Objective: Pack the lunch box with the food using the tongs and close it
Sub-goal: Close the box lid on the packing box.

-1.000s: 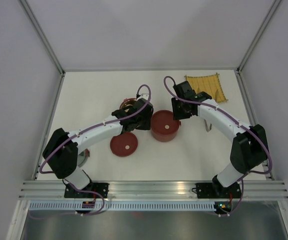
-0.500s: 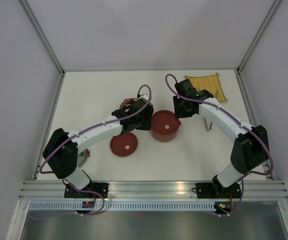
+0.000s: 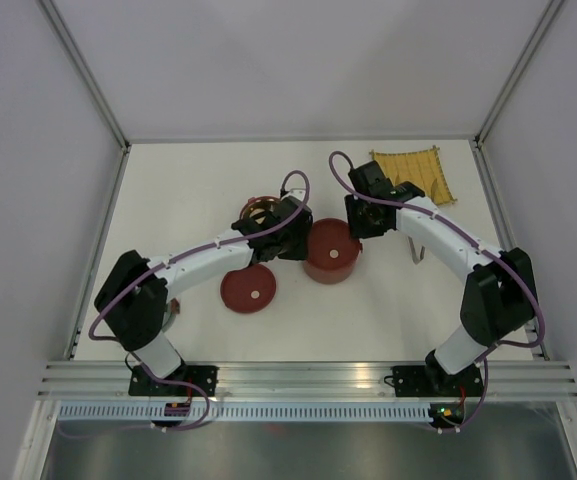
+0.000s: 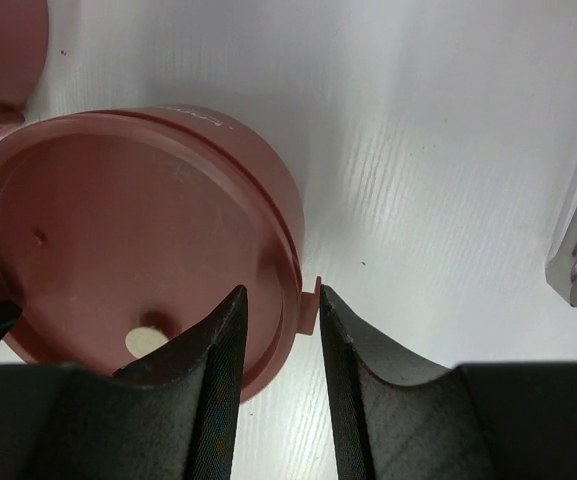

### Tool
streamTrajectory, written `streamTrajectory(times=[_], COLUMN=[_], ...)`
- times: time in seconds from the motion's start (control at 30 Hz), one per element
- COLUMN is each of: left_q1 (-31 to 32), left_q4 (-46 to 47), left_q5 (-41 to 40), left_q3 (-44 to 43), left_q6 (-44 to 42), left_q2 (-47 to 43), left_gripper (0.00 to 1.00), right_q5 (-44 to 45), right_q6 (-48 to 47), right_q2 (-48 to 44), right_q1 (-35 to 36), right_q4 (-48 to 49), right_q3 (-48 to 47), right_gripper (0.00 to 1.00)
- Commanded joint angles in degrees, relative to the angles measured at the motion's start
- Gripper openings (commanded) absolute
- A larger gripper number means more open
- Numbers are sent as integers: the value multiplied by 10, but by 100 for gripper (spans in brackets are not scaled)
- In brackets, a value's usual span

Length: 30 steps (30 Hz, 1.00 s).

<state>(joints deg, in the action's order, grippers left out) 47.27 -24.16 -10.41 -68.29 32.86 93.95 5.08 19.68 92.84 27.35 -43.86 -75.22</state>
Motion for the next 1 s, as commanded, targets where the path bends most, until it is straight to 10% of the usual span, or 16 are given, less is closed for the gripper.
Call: streamTrajectory(times=[0.0,0.23,0.57,0.97], left_q1=[-1,-1,-1,-2], left_q4=[4,5,3,-6], left_q5=[-23,-36,-35,-25], left_q3=[-14,-30,-56,-120], left_q6=[15,15,-21,-51], left_q2=[12,23,18,5], left_gripper=[32,16,11,9], right_q5=[1,1,-27,-21], right_q6=[-9,-10,4,23], right_q2=[8,10,-8,-45], right_q1=[-1,0,0,-1], right_q4=[12,13,21,-17], right_q3=[8,11,11,-53], right_gripper=[41,38,8,0])
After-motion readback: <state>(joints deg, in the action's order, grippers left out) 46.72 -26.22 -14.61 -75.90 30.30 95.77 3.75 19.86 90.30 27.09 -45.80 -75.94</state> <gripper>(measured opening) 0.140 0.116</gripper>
